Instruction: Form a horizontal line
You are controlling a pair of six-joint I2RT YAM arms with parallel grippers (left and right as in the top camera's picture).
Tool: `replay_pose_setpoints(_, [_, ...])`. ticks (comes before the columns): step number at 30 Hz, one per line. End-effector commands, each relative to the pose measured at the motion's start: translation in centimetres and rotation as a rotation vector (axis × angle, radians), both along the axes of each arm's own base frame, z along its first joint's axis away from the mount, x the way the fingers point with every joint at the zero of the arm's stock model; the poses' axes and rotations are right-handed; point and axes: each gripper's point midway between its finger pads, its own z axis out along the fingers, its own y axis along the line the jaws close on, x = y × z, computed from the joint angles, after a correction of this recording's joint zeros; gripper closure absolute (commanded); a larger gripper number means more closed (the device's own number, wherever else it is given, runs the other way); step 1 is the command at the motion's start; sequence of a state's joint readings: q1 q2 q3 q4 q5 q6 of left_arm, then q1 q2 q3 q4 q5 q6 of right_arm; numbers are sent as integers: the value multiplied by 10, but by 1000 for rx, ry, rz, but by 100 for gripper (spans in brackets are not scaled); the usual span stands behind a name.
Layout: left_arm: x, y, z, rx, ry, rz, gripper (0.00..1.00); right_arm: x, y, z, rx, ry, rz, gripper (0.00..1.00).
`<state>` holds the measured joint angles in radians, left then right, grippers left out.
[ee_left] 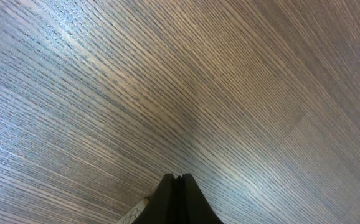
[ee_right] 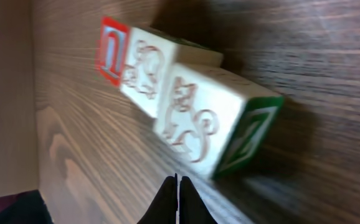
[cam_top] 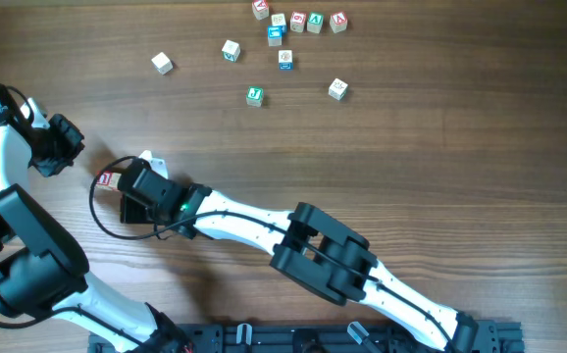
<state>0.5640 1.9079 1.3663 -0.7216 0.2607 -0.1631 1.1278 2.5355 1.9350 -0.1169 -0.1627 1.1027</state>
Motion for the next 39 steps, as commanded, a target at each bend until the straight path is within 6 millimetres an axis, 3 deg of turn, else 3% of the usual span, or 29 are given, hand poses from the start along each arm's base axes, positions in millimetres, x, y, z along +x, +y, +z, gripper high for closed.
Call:
replay_pose_setpoints(1, [1, 0, -6, -22, 5, 6, 96, 8, -3, -15, -15, 7, -27, 95])
replay_pose_setpoints(39, [1, 0, -6, -22, 5, 6, 96, 22, -5, -13, -17, -40, -91, 95])
